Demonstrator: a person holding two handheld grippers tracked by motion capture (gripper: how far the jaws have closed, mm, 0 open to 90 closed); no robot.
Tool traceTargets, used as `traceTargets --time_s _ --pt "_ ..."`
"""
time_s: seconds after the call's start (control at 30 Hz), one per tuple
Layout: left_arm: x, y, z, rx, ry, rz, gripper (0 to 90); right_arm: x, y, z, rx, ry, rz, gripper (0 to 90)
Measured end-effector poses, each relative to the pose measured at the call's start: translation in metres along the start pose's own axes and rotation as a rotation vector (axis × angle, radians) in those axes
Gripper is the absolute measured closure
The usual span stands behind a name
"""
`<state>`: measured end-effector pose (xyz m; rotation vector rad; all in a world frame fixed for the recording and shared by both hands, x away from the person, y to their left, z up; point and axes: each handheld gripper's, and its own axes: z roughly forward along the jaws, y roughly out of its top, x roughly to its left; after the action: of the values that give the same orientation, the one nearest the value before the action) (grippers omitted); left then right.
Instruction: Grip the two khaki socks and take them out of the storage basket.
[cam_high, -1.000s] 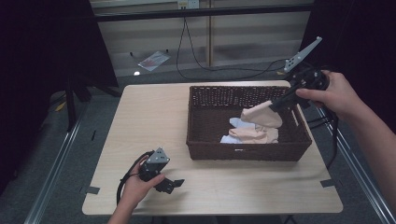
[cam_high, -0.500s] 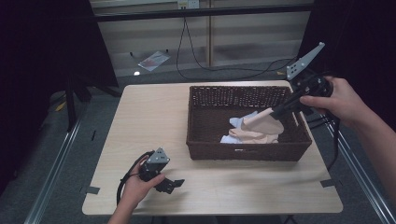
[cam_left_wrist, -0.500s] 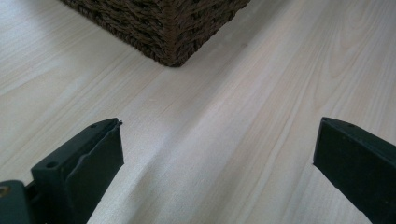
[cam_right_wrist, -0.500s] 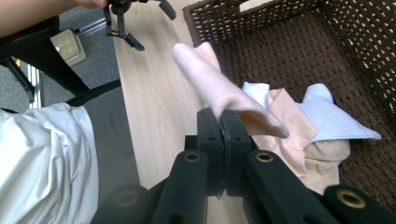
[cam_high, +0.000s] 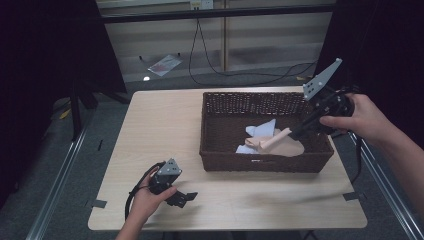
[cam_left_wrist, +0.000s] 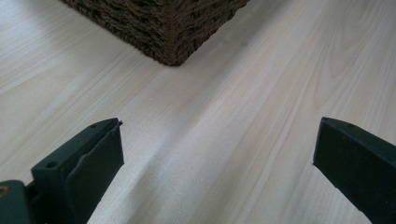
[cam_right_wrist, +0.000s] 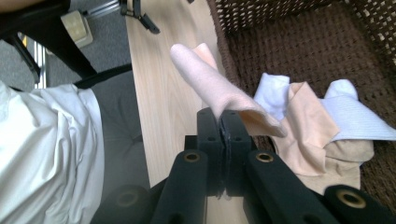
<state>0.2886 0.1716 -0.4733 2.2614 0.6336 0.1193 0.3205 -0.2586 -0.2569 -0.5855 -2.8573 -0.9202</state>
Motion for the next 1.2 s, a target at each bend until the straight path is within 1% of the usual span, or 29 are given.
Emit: traceTargets --time_s 0.2,0.4,0.5,0.63,0.77,0.87,0.97,1.0,1.07,1.13,1.2 --pt "0.000 0.000 0.000 0.009 0.002 0.001 1.5 0.004 0.000 0.008 0.005 0.009 -0.021 88.9" --pt "0.000 0.000 0.000 0.003 0.001 0.001 1.5 0.009 -0.002 0.018 0.012 0.020 -0.041 88.8" --pt "0.000 0.000 0.000 0.004 0.001 0.000 1.5 0.012 -0.002 0.019 0.010 0.025 -0.044 88.9" --pt "0.000 0.000 0.000 0.009 0.002 0.001 1.5 0.014 -0.004 0.026 0.017 0.034 -0.056 88.8" --pt "0.000 0.000 0.000 0.000 -0.003 0.000 1.5 0.015 -0.006 0.032 0.010 0.041 -0.061 88.7" --pt "0.000 0.000 0.000 0.009 0.001 0.002 1.5 0.016 -0.007 0.038 0.020 0.042 -0.063 88.6" --pt "0.000 0.000 0.000 0.004 -0.002 0.001 1.5 0.015 -0.009 0.046 0.030 0.040 -0.066 88.7" --pt "0.000 0.000 0.000 0.002 -0.002 0.003 1.6 0.015 -0.010 0.051 0.045 0.033 -0.060 88.8" --pt "0.000 0.000 0.000 0.004 -0.003 0.004 1.6 0.014 -0.010 0.054 0.053 0.028 -0.061 88.8" --pt "0.000 0.000 0.000 0.004 -0.009 0.002 1.6 0.013 -0.012 0.059 0.066 0.031 -0.057 88.7" --pt "-0.001 0.000 0.000 0.005 -0.006 0.002 1.5 0.013 -0.012 0.064 0.079 0.033 -0.056 88.3"
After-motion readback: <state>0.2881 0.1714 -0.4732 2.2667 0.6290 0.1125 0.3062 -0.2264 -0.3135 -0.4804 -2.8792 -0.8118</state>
